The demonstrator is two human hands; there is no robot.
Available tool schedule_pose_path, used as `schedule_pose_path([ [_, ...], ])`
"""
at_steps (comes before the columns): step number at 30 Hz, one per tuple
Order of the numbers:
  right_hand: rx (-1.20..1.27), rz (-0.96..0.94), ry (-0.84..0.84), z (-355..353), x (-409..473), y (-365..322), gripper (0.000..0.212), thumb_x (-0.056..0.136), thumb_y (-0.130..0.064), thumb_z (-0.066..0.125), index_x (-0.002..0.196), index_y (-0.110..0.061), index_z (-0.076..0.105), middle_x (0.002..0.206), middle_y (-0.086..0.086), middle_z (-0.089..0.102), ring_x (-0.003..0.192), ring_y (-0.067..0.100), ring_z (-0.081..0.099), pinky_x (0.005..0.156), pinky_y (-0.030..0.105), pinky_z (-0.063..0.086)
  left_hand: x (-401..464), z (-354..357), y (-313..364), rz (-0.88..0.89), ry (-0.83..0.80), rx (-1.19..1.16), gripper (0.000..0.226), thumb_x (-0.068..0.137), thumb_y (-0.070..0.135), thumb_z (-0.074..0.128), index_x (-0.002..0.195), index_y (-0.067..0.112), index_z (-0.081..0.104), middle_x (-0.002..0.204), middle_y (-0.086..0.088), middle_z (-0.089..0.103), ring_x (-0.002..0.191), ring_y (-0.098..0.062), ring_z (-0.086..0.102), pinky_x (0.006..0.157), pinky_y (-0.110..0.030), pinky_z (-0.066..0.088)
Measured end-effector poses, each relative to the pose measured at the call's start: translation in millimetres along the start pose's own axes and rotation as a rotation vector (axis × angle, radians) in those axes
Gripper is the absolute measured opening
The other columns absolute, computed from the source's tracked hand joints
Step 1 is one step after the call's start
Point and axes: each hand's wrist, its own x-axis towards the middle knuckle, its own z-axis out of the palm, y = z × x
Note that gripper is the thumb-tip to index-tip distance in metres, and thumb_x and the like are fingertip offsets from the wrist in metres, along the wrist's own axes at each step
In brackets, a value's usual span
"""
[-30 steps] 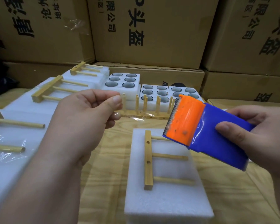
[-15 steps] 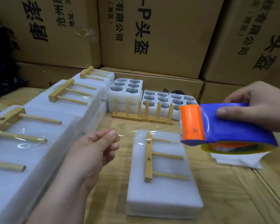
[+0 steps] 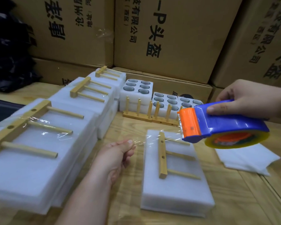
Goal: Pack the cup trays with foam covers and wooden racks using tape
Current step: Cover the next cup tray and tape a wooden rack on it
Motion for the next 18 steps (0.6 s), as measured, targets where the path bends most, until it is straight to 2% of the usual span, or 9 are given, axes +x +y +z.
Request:
schedule_pose_path([
  [5, -0.011, -0.009, -0.017, 0.9, 6.2, -2.1, 0.066, 0.04, -0.092, 0.064, 0.082, -0.042, 0.077, 0.071, -0.003, 0.077, 0.06, 0.013, 0.074, 0.043, 0.015, 0.048, 4.1, 0.9, -7.4, -0.029, 0.007, 0.025, 0.004, 0.094, 0.006, 0.067, 0.098, 0.007, 0.067, 0.059, 0.001, 0.07, 0.041, 0.001, 0.055, 0.036, -0.013, 0.042],
  [7, -0.03, -0.016, -0.019, 1.6, 9.2, -2.2, 0.07, 0.048, -0.092, 0.069, 0.082, -0.031, 0.08, 0.071, -0.002, 0.077, 0.061, 0.014, 0.074, 0.044, 0.016, 0.049, 5.9, -0.7, -8.5, -0.029, 0.01, 0.025, 0.005, 0.094, 0.006, 0.067, 0.099, 0.007, 0.067, 0.058, 0.002, 0.07, 0.041, 0.0, 0.055, 0.036, -0.013, 0.042],
  [9, -0.044, -0.005, -0.018, 1.8, 11.6, -0.9, 0.064, 0.054, -0.082, 0.071, 0.082, -0.025, 0.08, 0.072, -0.002, 0.077, 0.062, 0.015, 0.075, 0.045, 0.017, 0.05, 7.7, -1.8, -9.6, -0.032, 0.015, 0.028, 0.005, 0.094, 0.005, 0.068, 0.098, 0.007, 0.067, 0.058, 0.001, 0.07, 0.04, 0.0, 0.055, 0.036, -0.013, 0.042],
  [12, -0.053, -0.005, -0.035, 1.5, 14.4, -1.2, 0.058, 0.054, -0.077, 0.07, 0.08, -0.026, 0.079, 0.072, -0.002, 0.077, 0.063, 0.015, 0.075, 0.045, 0.017, 0.05, 10.2, -2.7, -11.8, -0.034, 0.024, 0.045, 0.005, 0.093, 0.005, 0.069, 0.097, 0.007, 0.068, 0.059, 0.001, 0.07, 0.041, 0.0, 0.055, 0.036, -0.013, 0.042],
  [18, -0.082, -0.006, -0.065, 3.0, 18.8, -4.2, 0.06, 0.052, -0.079, 0.07, 0.08, -0.027, 0.079, 0.073, -0.004, 0.077, 0.063, 0.013, 0.075, 0.047, 0.018, 0.051, 13.0, -3.3, -21.1, -0.03, 0.044, 0.121, 0.002, 0.091, 0.007, 0.072, 0.09, 0.007, 0.07, 0.06, 0.001, 0.07, 0.042, -0.002, 0.054, 0.038, -0.015, 0.042],
])
